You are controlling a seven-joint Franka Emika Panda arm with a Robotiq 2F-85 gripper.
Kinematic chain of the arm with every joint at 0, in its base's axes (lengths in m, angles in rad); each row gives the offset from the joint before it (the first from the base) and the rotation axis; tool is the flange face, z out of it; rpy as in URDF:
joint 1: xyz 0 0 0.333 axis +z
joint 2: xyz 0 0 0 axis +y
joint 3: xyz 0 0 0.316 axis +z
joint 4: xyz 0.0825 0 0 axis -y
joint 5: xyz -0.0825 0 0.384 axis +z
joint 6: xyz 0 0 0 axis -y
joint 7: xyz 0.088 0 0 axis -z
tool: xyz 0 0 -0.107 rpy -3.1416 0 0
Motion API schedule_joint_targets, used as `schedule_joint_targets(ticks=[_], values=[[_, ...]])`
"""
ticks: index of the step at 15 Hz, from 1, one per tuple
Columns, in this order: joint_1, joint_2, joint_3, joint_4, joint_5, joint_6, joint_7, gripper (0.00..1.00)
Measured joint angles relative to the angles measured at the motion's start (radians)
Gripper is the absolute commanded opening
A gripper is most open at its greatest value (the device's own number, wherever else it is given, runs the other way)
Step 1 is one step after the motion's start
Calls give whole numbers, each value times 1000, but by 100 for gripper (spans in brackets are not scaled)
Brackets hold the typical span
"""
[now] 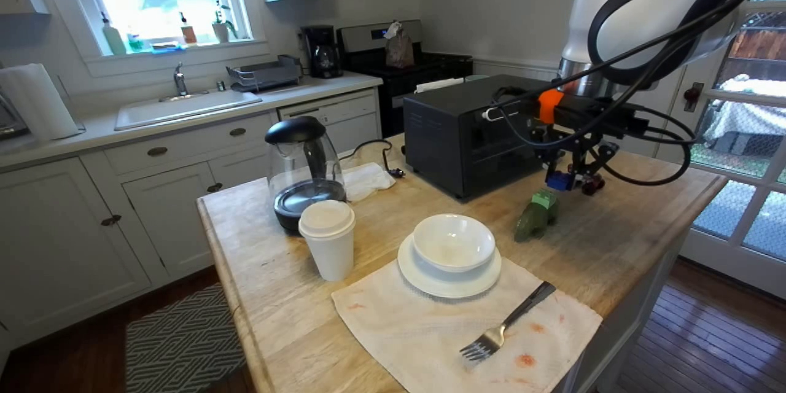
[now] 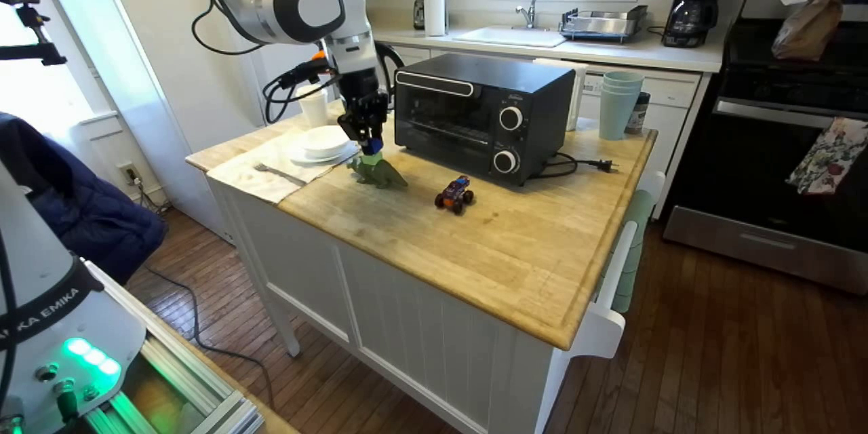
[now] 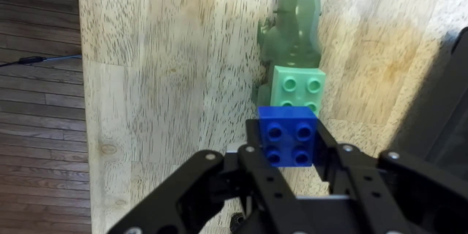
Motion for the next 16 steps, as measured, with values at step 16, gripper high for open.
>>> schedule_joint_targets(ticks=[16], values=[[0, 10, 22, 6, 30, 2, -1, 11]])
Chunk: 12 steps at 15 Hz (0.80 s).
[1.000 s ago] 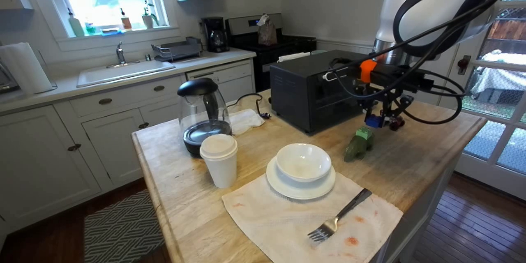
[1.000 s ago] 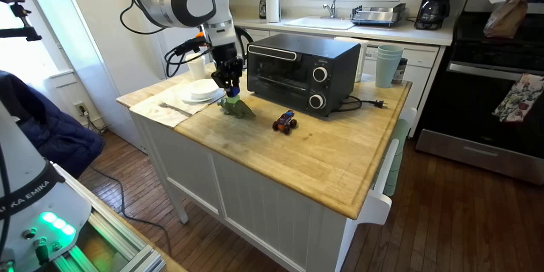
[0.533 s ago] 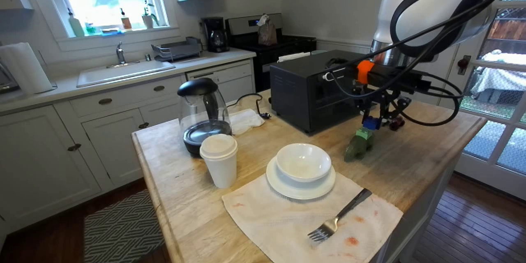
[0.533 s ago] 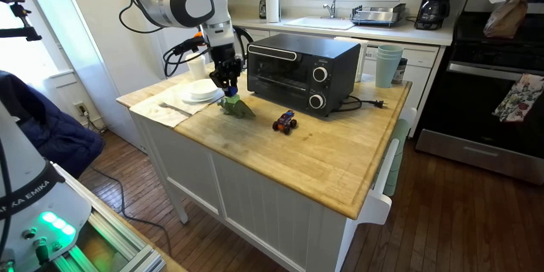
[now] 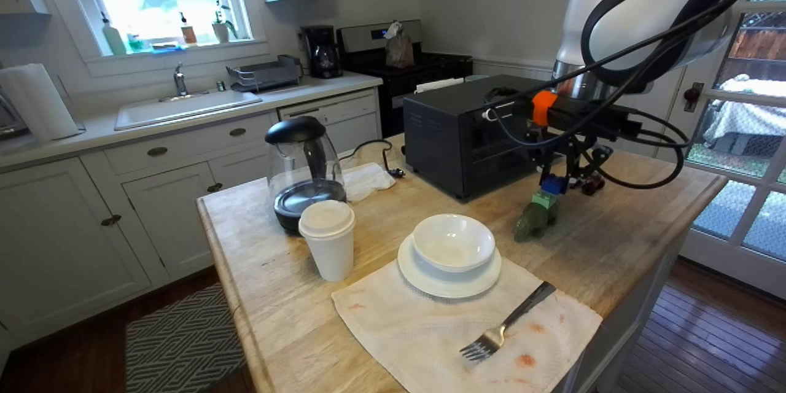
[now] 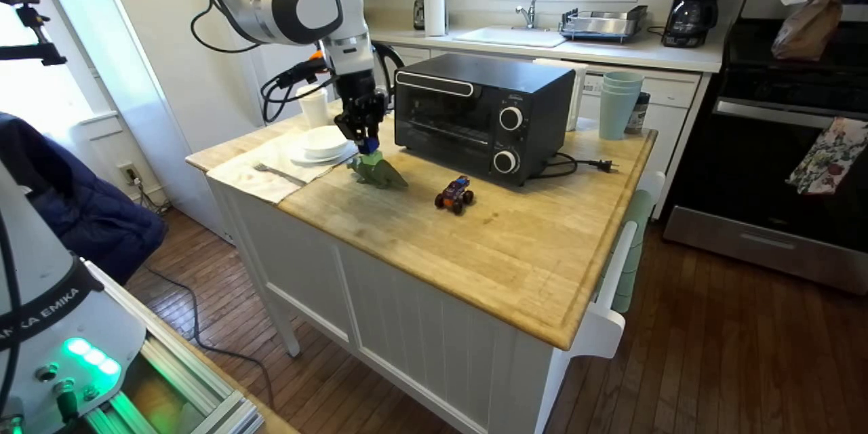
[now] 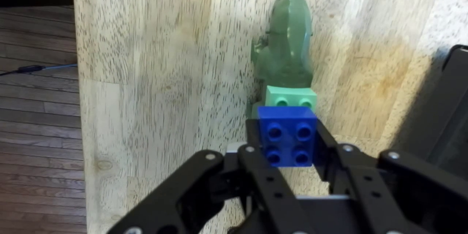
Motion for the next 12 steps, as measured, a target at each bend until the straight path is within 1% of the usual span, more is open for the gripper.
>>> schedule_joint_targets(ticks=[12], values=[[0, 31, 4, 6, 11, 56, 0, 11]])
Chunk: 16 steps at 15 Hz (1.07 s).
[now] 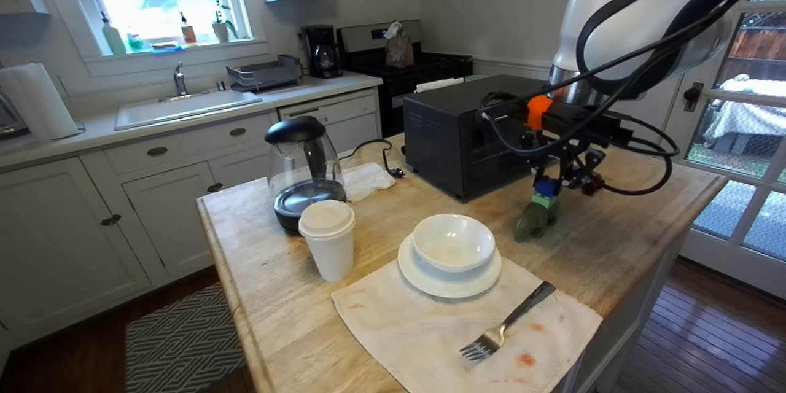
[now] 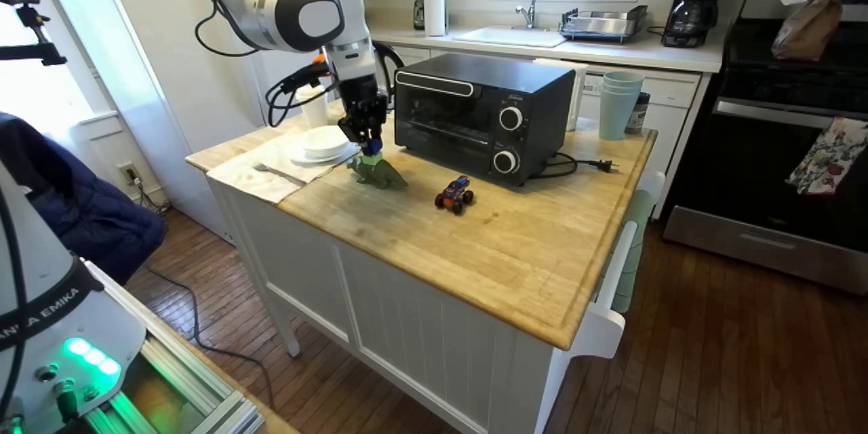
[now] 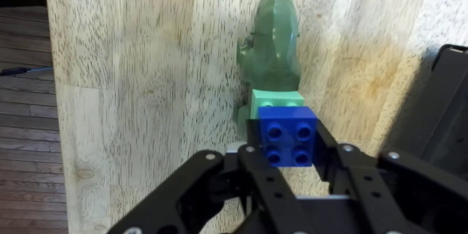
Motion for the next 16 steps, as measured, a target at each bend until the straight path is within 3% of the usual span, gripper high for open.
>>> schedule_joint_targets(ticks=[16], values=[[2, 15, 4, 17, 15, 2, -3, 11]])
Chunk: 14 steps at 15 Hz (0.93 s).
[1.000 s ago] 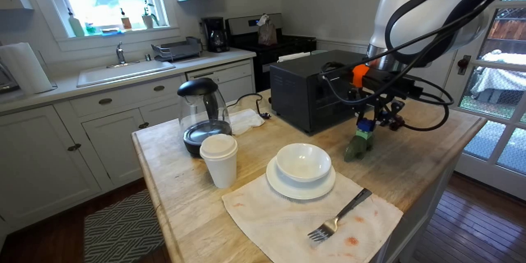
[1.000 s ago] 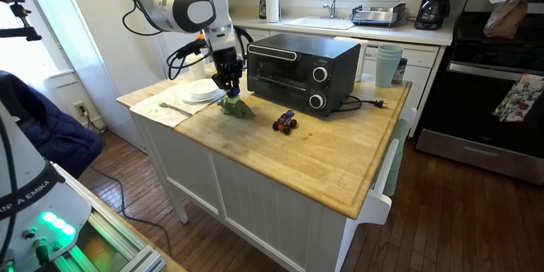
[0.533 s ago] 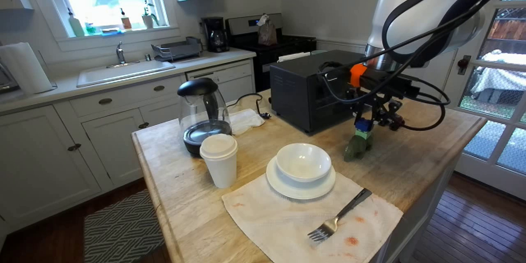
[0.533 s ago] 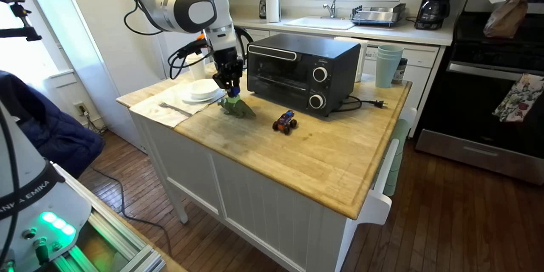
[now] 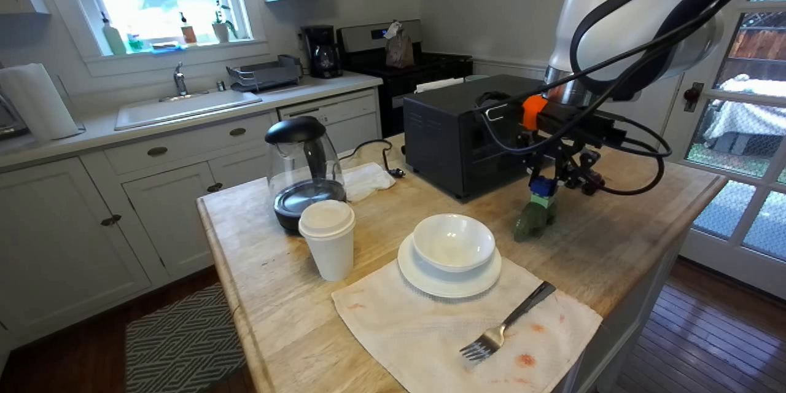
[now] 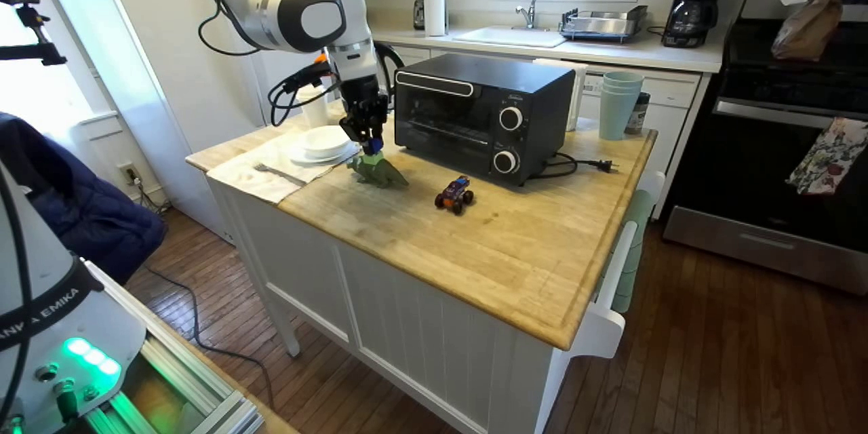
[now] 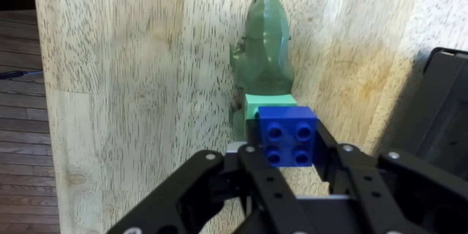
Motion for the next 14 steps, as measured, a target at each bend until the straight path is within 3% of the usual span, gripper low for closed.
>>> schedule_joint_targets(ticks=[14], values=[[0, -3, -5, 2, -17, -27, 0, 11]])
